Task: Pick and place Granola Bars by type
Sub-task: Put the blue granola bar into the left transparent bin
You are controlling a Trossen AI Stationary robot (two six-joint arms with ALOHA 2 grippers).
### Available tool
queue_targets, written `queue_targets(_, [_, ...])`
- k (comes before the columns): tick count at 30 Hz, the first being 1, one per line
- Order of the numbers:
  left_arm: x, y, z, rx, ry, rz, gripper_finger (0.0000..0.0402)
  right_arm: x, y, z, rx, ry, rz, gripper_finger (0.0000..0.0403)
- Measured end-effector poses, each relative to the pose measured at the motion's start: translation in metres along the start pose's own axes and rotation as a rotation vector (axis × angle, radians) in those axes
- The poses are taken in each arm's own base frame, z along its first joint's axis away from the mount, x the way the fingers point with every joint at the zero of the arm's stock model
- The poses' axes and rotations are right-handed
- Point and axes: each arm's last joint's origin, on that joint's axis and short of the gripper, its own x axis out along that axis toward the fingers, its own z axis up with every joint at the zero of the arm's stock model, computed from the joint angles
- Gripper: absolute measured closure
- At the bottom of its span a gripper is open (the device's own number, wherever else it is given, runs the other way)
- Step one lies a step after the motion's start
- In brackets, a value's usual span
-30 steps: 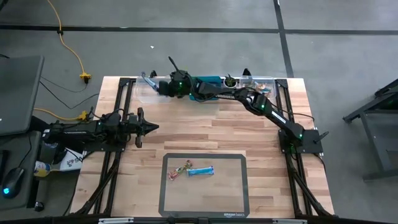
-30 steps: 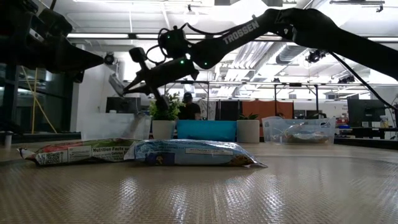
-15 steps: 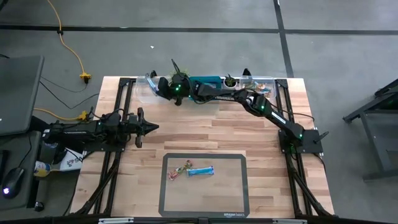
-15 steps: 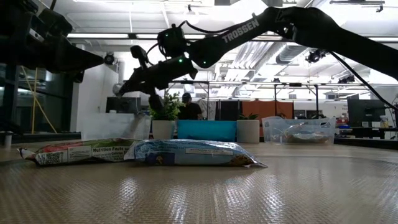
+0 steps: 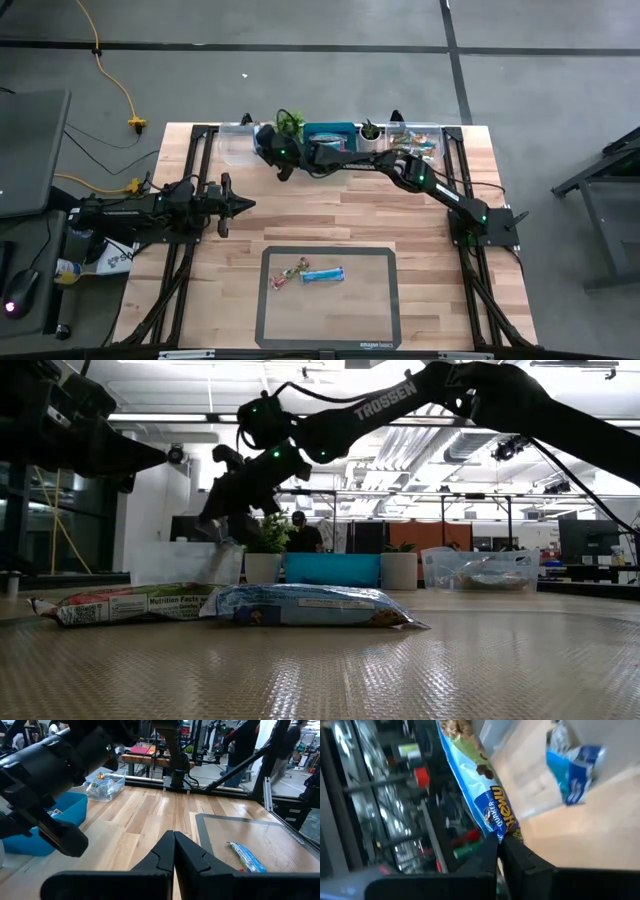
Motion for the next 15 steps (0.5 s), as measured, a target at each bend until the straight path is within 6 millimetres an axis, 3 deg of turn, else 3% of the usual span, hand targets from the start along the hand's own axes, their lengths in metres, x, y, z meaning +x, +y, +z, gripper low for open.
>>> queue_targets(15, [0.000, 0.000, 0.000, 0.000, 0.000, 0.000, 0.0400, 0.006, -0.008, 0.021, 0.016, -0.020, -0.083, 0.0403])
